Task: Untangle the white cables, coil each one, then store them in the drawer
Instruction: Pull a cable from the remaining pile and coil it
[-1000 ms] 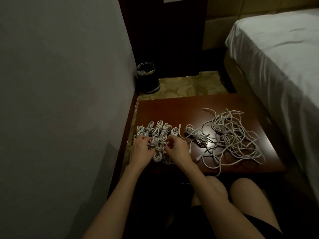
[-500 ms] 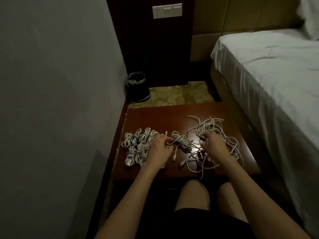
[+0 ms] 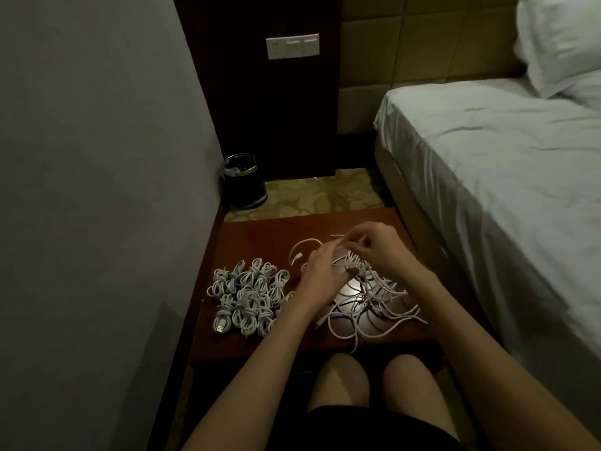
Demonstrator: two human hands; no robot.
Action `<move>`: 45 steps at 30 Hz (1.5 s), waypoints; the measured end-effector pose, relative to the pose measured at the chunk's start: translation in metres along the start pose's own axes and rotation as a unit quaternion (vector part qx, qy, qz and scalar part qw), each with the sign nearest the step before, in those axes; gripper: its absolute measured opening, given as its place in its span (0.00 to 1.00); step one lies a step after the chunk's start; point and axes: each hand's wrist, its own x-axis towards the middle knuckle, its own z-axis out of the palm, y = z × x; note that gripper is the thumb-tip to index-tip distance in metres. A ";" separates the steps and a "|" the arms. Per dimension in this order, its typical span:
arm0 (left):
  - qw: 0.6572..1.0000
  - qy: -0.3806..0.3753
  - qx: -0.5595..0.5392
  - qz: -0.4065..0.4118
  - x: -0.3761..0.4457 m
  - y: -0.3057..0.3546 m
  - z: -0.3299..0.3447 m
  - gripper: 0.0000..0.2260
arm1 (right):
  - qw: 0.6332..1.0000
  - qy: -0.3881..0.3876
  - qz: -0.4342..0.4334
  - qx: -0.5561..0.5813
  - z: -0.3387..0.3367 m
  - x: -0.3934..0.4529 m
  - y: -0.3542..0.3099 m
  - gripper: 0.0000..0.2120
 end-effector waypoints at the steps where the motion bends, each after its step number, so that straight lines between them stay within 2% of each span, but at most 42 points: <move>1: 0.999 0.011 -0.034 0.000 0.006 0.008 -0.003 0.25 | 1.000 0.001 -0.023 0.014 -0.013 0.003 -0.011 0.05; 3: 0.993 0.010 -0.120 -0.008 0.014 0.027 -0.008 0.20 | 0.996 0.029 -0.052 0.065 -0.035 0.006 -0.030 0.04; 6: 0.972 -0.051 -0.230 -0.010 0.017 0.048 -0.009 0.09 | 0.981 0.054 -0.070 0.172 -0.056 0.009 -0.055 0.03; 8: 0.955 -0.065 -0.290 -0.016 0.015 0.055 -0.009 0.15 | 0.966 0.066 -0.085 0.237 -0.060 0.009 -0.061 0.04; 11: 0.941 -0.012 -0.332 -0.060 0.013 0.065 -0.028 0.19 | 0.947 0.120 -0.063 0.291 -0.056 0.002 -0.051 0.12; 12: 0.942 0.011 -0.328 -0.068 0.014 0.067 -0.037 0.19 | 0.945 0.112 -0.032 0.304 -0.051 -0.002 -0.042 0.15; 14: 0.948 0.031 -0.313 -0.051 0.018 0.076 -0.054 0.19 | 0.959 0.018 0.026 0.282 -0.037 -0.011 -0.025 0.18; 16: 0.952 0.030 -0.306 -0.019 0.022 0.084 -0.069 0.19 | 0.980 -0.063 0.037 0.185 -0.018 -0.013 -0.009 0.11; 18: 0.954 0.051 -0.295 0.018 0.020 0.097 -0.086 0.19 | 0.993 -0.051 0.053 0.090 -0.003 -0.010 0.006 0.03; 20: 0.945 0.098 -0.312 0.027 0.018 0.108 -0.107 0.18 | 0.991 -0.035 0.102 0.078 0.001 -0.008 0.017 0.06; 22: 0.929 0.126 -0.346 0.036 0.017 0.111 -0.123 0.18 | 0.977 0.005 0.138 0.163 -0.005 -0.010 0.021 0.08; 23: 0.932 0.128 -0.335 0.042 0.017 0.108 -0.126 0.18 | 0.963 0.033 0.139 0.227 -0.012 -0.011 0.016 0.08; 25: 0.961 0.105 -0.251 0.040 0.016 0.094 -0.120 0.14 | 0.936 0.078 0.116 0.323 -0.031 -0.007 -0.002 0.10; 27: 0.983 0.038 -0.176 0.042 0.013 0.081 -0.104 0.08 | 0.925 0.104 0.071 0.359 -0.050 0.001 -0.025 0.11; 30: 0.984 -0.061 -0.162 0.045 0.010 0.074 -0.073 0.13 | 0.927 0.095 -0.015 0.363 -0.073 0.012 -0.064 0.09; 32: 0.981 -0.050 -0.178 0.053 0.011 0.077 -0.061 0.08 | 0.928 0.079 -0.050 0.361 -0.080 0.017 -0.082 0.07; 34: 0.981 -0.010 -0.184 0.054 0.014 0.080 -0.061 0.12 | 0.915 0.094 -0.056 0.389 -0.082 0.019 -0.086 0.07; 36: 0.975 0.023 -0.215 0.044 0.016 0.081 -0.069 0.15 | 0.902 0.139 -0.024 0.408 -0.079 0.014 -0.076 0.07; 38: 0.965 0.061 -0.251 0.037 0.018 0.084 -0.082 0.15 | 0.911 0.143 0.026 0.386 -0.068 0.005 -0.058 0.09; 40: 0.949 0.084 -0.303 0.025 0.020 0.095 -0.093 0.14 | 0.941 0.035 0.070 0.329 -0.046 -0.005 -0.040 0.13; 42: 0.936 0.098 -0.338 0.029 0.022 0.109 -0.104 0.14 | 0.970 -0.083 0.084 0.213 -0.020 -0.008 -0.024 0.12; 44: 0.927 0.108 -0.357 0.047 0.022 0.121 -0.116 0.13 | 0.984 -0.079 0.095 0.127 -0.002 -0.007 -0.012 0.06; 45: 0.923 0.111 -0.365 0.061 0.022 0.125 -0.122 0.13 | 0.984 -0.050 0.114 0.124 0.002 -0.005 -0.007 0.09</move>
